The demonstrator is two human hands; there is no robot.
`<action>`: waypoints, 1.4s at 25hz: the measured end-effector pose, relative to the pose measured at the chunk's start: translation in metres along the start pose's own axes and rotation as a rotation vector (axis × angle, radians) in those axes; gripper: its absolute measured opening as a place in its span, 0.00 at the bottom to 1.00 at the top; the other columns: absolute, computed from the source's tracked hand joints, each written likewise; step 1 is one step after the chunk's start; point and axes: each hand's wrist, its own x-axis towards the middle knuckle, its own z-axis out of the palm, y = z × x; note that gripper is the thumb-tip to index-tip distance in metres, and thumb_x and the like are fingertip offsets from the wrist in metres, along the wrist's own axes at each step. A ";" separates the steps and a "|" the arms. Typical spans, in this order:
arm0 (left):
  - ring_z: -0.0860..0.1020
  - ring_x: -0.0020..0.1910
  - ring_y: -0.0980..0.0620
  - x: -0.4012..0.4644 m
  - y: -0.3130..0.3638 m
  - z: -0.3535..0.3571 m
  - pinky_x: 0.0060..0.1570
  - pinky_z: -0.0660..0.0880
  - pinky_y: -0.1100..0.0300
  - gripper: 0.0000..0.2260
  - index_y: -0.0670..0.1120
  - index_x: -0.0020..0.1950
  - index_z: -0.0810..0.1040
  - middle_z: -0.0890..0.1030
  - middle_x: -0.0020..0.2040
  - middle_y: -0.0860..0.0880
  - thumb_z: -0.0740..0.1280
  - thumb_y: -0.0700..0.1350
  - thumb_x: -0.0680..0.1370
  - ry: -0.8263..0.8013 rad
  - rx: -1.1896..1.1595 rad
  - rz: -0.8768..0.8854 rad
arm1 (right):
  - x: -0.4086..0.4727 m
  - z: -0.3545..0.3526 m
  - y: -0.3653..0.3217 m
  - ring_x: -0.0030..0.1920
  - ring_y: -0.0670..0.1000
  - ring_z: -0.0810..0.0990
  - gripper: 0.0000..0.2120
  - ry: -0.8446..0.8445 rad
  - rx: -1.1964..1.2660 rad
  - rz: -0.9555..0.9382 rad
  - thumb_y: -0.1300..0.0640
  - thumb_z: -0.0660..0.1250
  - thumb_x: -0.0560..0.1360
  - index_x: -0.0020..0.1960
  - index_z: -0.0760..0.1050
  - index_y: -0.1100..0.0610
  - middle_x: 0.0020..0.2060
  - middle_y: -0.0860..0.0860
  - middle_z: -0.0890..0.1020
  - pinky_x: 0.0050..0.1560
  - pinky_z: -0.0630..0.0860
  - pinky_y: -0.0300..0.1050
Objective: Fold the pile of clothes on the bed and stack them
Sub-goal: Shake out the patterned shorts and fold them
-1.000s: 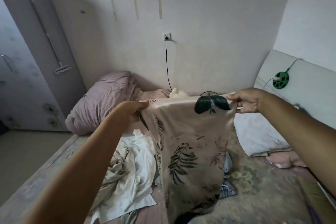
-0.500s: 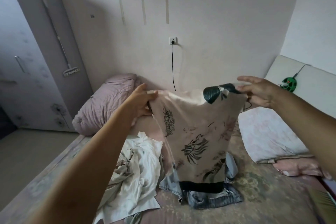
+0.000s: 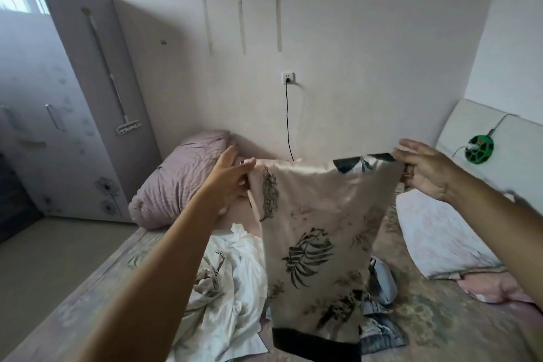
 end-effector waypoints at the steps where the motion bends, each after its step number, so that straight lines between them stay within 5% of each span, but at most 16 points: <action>1: 0.79 0.43 0.49 0.000 -0.001 -0.003 0.38 0.80 0.54 0.31 0.51 0.74 0.61 0.72 0.64 0.48 0.69 0.36 0.75 -0.016 0.016 0.001 | -0.002 -0.001 0.001 0.38 0.49 0.75 0.27 -0.017 -0.029 -0.004 0.65 0.68 0.73 0.68 0.67 0.51 0.49 0.53 0.77 0.50 0.76 0.48; 4: 0.80 0.46 0.45 0.002 -0.006 -0.009 0.47 0.79 0.49 0.25 0.50 0.68 0.72 0.74 0.64 0.44 0.71 0.35 0.73 -0.022 0.142 0.029 | -0.003 0.002 0.009 0.33 0.45 0.78 0.24 0.027 -0.084 -0.024 0.68 0.67 0.74 0.67 0.69 0.55 0.41 0.53 0.78 0.51 0.72 0.47; 6: 0.80 0.39 0.49 -0.001 -0.001 -0.006 0.43 0.79 0.54 0.16 0.49 0.58 0.78 0.79 0.55 0.42 0.71 0.37 0.73 -0.035 0.110 0.035 | -0.002 0.003 0.007 0.34 0.45 0.79 0.22 0.061 -0.050 -0.050 0.68 0.66 0.75 0.67 0.70 0.57 0.42 0.52 0.79 0.43 0.70 0.42; 10: 0.81 0.36 0.51 -0.001 0.007 -0.007 0.37 0.80 0.60 0.13 0.43 0.54 0.80 0.81 0.46 0.43 0.72 0.35 0.70 -0.023 0.093 0.090 | -0.008 -0.001 -0.012 0.32 0.45 0.81 0.24 -0.028 -0.099 -0.001 0.72 0.66 0.72 0.66 0.70 0.58 0.42 0.58 0.80 0.35 0.79 0.40; 12: 0.81 0.37 0.51 0.001 0.005 -0.008 0.38 0.81 0.58 0.11 0.45 0.51 0.80 0.80 0.46 0.44 0.71 0.34 0.72 -0.058 0.105 0.070 | -0.008 -0.003 -0.010 0.36 0.46 0.82 0.25 0.025 -0.112 -0.027 0.72 0.68 0.71 0.66 0.69 0.61 0.45 0.59 0.80 0.40 0.80 0.37; 15: 0.80 0.34 0.52 0.000 0.002 -0.006 0.39 0.81 0.54 0.10 0.48 0.49 0.80 0.79 0.43 0.46 0.69 0.34 0.74 -0.052 0.154 0.065 | -0.012 0.001 0.003 0.55 0.54 0.79 0.26 0.068 -0.156 -0.019 0.70 0.71 0.69 0.66 0.70 0.61 0.56 0.63 0.78 0.57 0.74 0.45; 18: 0.77 0.34 0.51 0.002 0.005 -0.004 0.38 0.78 0.59 0.11 0.49 0.53 0.78 0.78 0.43 0.46 0.68 0.35 0.76 -0.017 0.050 0.108 | -0.014 0.006 -0.001 0.39 0.50 0.79 0.26 0.155 -0.174 -0.098 0.72 0.71 0.68 0.64 0.71 0.60 0.41 0.57 0.78 0.43 0.78 0.40; 22: 0.79 0.43 0.44 -0.002 0.003 0.006 0.52 0.77 0.43 0.21 0.53 0.63 0.74 0.78 0.51 0.42 0.70 0.36 0.74 -0.110 0.296 0.068 | -0.017 0.016 -0.009 0.33 0.47 0.76 0.20 0.142 -0.282 -0.137 0.71 0.71 0.69 0.58 0.74 0.58 0.35 0.53 0.75 0.30 0.74 0.33; 26: 0.79 0.40 0.50 -0.002 0.019 0.009 0.46 0.80 0.55 0.19 0.41 0.63 0.76 0.80 0.47 0.45 0.70 0.33 0.73 0.036 0.116 0.102 | -0.014 0.015 -0.023 0.44 0.48 0.78 0.19 0.043 -0.229 -0.170 0.70 0.70 0.70 0.59 0.75 0.59 0.46 0.54 0.75 0.39 0.77 0.31; 31: 0.79 0.37 0.51 -0.006 0.019 0.011 0.44 0.80 0.57 0.14 0.37 0.57 0.79 0.80 0.44 0.45 0.72 0.33 0.72 0.134 0.220 0.163 | -0.013 0.011 -0.029 0.58 0.50 0.77 0.11 0.102 -0.769 -0.413 0.64 0.74 0.70 0.52 0.81 0.59 0.54 0.54 0.78 0.55 0.77 0.39; 35: 0.79 0.38 0.50 -0.002 0.020 0.017 0.46 0.80 0.56 0.15 0.36 0.57 0.77 0.78 0.42 0.45 0.72 0.32 0.71 0.167 0.199 0.139 | -0.003 0.011 -0.031 0.48 0.52 0.79 0.12 0.227 -0.751 -0.287 0.61 0.77 0.68 0.50 0.81 0.61 0.59 0.56 0.71 0.39 0.76 0.32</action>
